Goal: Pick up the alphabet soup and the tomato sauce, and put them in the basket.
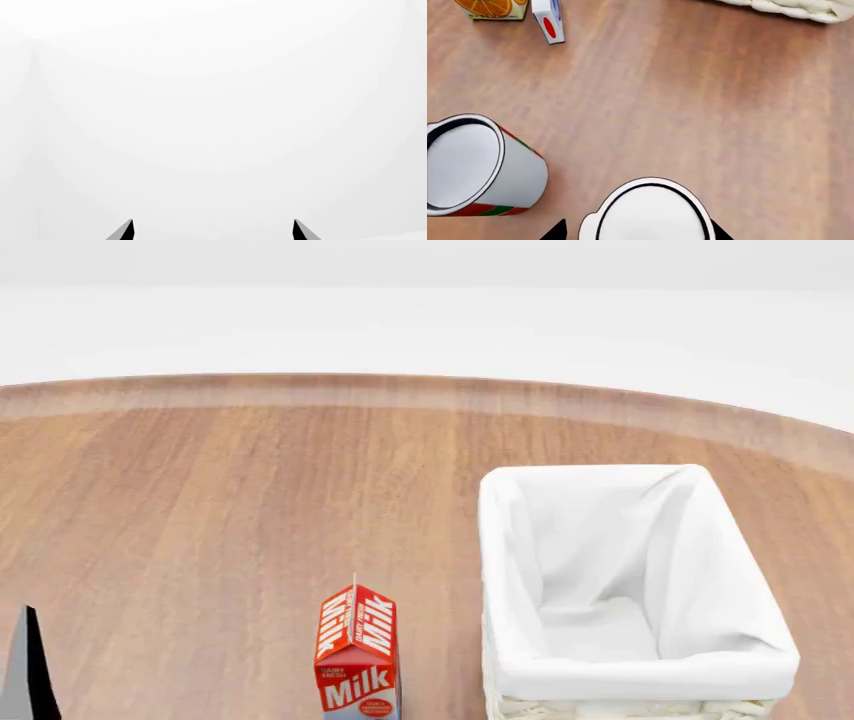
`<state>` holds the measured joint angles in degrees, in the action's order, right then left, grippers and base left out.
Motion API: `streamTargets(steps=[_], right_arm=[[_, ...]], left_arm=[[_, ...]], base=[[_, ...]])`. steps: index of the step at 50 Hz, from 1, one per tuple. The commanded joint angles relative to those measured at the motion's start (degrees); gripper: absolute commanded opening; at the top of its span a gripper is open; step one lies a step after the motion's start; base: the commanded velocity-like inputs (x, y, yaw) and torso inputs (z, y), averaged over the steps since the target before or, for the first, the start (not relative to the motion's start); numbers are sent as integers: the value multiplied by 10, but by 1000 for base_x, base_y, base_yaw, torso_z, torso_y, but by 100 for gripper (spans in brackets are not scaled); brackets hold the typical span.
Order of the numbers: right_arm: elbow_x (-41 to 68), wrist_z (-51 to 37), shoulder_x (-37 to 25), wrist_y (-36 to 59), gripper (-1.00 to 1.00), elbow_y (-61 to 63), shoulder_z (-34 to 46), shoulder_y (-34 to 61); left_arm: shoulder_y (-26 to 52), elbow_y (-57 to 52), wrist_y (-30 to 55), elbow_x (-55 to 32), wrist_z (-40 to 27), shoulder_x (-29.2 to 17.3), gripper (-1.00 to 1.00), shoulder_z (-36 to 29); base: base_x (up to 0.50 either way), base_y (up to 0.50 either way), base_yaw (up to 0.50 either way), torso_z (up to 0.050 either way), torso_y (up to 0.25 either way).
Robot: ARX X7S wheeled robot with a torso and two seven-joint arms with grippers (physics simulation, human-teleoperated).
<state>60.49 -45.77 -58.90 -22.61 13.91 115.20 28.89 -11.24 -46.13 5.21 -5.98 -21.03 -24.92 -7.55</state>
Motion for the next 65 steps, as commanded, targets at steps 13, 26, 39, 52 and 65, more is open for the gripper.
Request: streamTargets(steps=[13, 26, 39, 52, 65], right_arm=[[-18, -14, -17, 0, -100, 23, -8, 8], [-95, -67, -151, 62, -100, 225, -33, 105], [-104, -62, -227, 75, -100, 307, -62, 151], [-28, -37, -311, 153, -100, 419, -151, 252], [122, -33, -311, 271, -100, 461, -282, 381]], left_arm=[[0, 9, -6, -1, -2, -2, 100, -4], [0, 4, -4, -4, -4, -5, 100, -3], [0, -5, 3, -2, -7, -6, 100, -5], [1, -5, 3, -4, -8, -8, 100, -5], [2, 1, -2, -6, -8, -10, 100, -7]], base=[[0, 0, 0, 0, 0], [0, 0, 0, 0, 0], [0, 0, 0, 0, 0], [0, 0, 0, 0, 0], [0, 0, 0, 0, 0]])
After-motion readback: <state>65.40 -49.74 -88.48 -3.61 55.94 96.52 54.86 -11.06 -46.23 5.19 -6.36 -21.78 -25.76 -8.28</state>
